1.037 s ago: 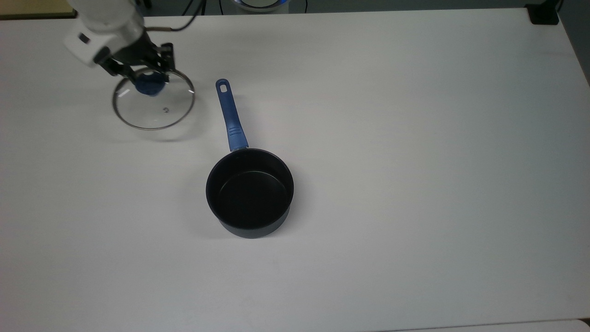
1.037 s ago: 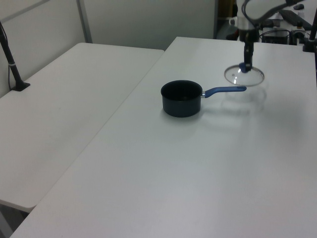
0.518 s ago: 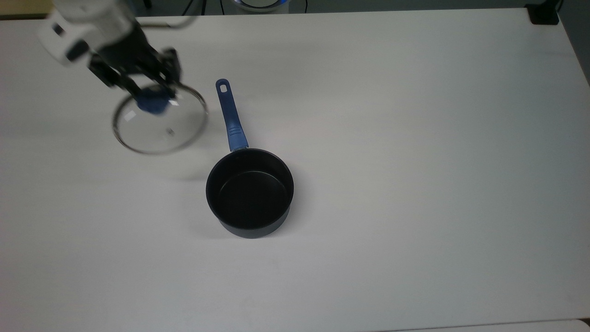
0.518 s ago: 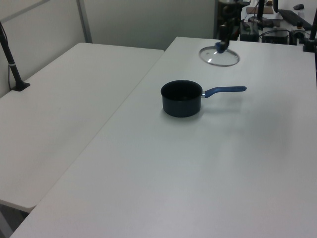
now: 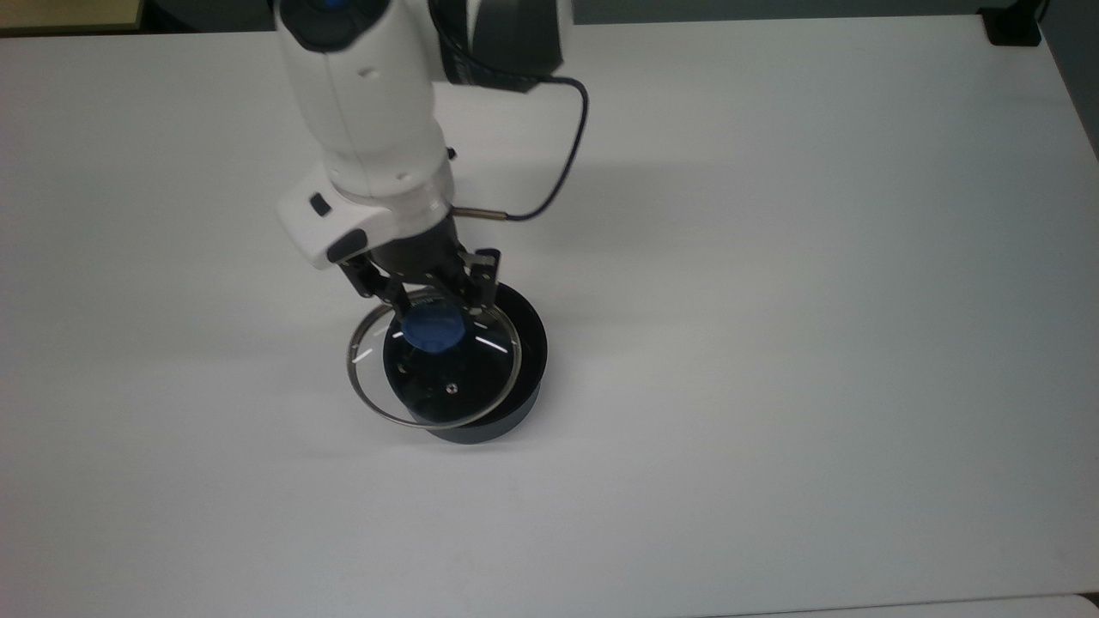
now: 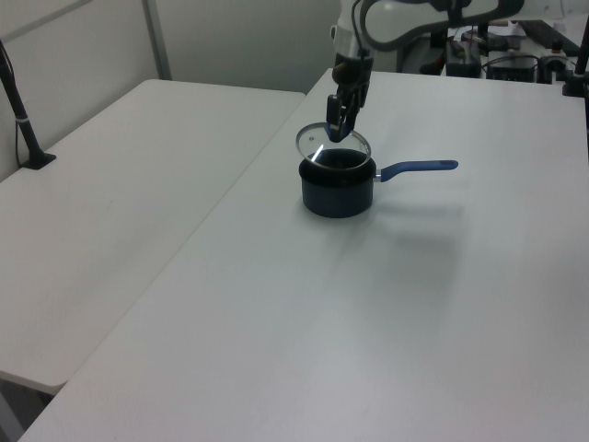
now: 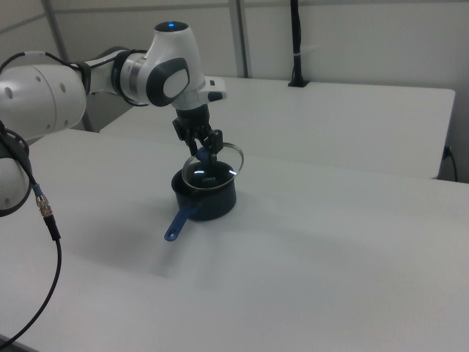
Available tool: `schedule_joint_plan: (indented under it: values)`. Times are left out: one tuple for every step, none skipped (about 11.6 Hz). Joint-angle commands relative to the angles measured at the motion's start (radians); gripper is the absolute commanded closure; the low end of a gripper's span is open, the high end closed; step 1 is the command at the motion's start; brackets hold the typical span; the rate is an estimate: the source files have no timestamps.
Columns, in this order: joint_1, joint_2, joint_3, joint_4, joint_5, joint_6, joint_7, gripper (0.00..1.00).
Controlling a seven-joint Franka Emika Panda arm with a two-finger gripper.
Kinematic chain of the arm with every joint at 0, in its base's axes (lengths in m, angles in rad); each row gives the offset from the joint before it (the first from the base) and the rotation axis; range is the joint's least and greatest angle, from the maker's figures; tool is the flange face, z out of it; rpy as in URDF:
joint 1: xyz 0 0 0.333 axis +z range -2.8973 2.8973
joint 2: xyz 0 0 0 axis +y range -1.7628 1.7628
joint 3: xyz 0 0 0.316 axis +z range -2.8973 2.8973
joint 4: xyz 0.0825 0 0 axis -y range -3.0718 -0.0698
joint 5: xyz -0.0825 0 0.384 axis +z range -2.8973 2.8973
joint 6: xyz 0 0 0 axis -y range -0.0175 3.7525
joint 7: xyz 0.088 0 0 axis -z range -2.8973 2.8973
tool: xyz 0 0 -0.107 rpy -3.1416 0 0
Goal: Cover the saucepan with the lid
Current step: 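Carry the lid over the black saucepan and lower it onto the rim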
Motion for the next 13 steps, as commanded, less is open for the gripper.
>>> schedule_joint_plan:
  values:
    - [0.03,0.002,-0.027,0.024,0.026,-0.01,0.03,0.52]
    - [0.03,-0.007,-0.025,0.021,0.028,-0.013,0.03,0.52]
    - [0.03,-0.027,-0.024,0.017,0.029,-0.034,0.028,0.52]
    - [0.029,-0.045,-0.022,0.006,0.028,-0.062,0.027,0.52]
    - [0.029,-0.056,-0.021,-0.009,0.029,-0.062,0.027,0.52]
    - [0.03,-0.056,-0.019,-0.017,0.029,-0.062,0.028,0.52]
    - [0.032,-0.056,-0.018,-0.029,0.031,-0.062,0.03,0.52]
    - [0.033,-0.055,-0.018,-0.032,0.032,-0.057,0.031,0.52]
    - [0.036,-0.052,-0.018,-0.046,0.031,-0.051,0.033,0.52]
    - [0.036,-0.05,-0.015,-0.049,0.028,-0.05,0.043,0.52]
    - [0.036,-0.05,-0.013,-0.051,0.025,-0.05,0.043,0.52]
    - [0.038,-0.05,-0.01,-0.066,0.025,-0.05,0.045,0.52]
    - [0.044,-0.05,-0.007,-0.077,0.022,-0.045,0.043,0.52]
